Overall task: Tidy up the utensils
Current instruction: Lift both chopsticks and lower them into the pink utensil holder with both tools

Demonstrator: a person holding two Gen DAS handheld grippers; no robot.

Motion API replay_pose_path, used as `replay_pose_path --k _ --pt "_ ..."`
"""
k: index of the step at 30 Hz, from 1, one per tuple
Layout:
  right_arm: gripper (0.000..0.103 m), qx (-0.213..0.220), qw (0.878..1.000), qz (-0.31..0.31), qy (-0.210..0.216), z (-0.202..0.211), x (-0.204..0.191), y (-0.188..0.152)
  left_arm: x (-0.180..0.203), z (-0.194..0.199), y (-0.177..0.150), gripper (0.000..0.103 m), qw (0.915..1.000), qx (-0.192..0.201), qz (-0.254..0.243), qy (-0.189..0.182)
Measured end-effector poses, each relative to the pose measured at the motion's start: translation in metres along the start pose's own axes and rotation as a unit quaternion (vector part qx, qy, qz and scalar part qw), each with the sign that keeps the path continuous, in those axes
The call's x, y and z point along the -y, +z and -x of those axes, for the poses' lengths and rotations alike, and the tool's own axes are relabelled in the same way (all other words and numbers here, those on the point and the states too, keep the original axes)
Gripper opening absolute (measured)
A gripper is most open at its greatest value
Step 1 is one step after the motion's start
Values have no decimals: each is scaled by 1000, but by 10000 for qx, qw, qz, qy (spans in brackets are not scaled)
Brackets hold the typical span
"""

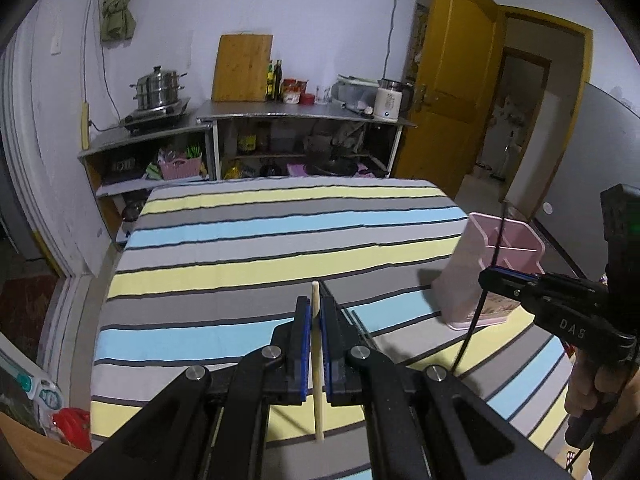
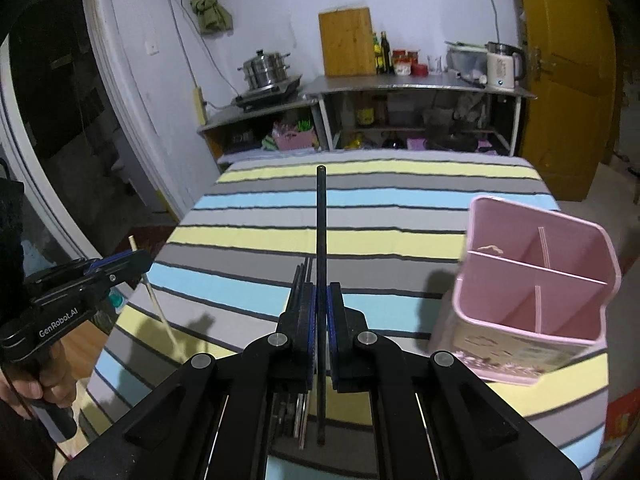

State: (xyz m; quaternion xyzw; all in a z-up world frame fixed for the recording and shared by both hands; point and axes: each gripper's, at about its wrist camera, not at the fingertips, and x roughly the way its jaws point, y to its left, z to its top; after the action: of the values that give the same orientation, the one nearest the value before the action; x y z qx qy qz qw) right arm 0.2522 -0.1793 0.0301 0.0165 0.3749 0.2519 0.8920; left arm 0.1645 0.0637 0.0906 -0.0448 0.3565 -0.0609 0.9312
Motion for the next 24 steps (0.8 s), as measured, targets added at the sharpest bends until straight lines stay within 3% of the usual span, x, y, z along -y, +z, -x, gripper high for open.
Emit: replay_pose_path --k 10,24 --pt "5 420 9990 -161 -12 49 11 3 27 33 20 5 9994 204 -92 -258" --pt "5 1061 9924 -562 -267 118 56 19 108 29 72 5 9915 317 -302 -1228"
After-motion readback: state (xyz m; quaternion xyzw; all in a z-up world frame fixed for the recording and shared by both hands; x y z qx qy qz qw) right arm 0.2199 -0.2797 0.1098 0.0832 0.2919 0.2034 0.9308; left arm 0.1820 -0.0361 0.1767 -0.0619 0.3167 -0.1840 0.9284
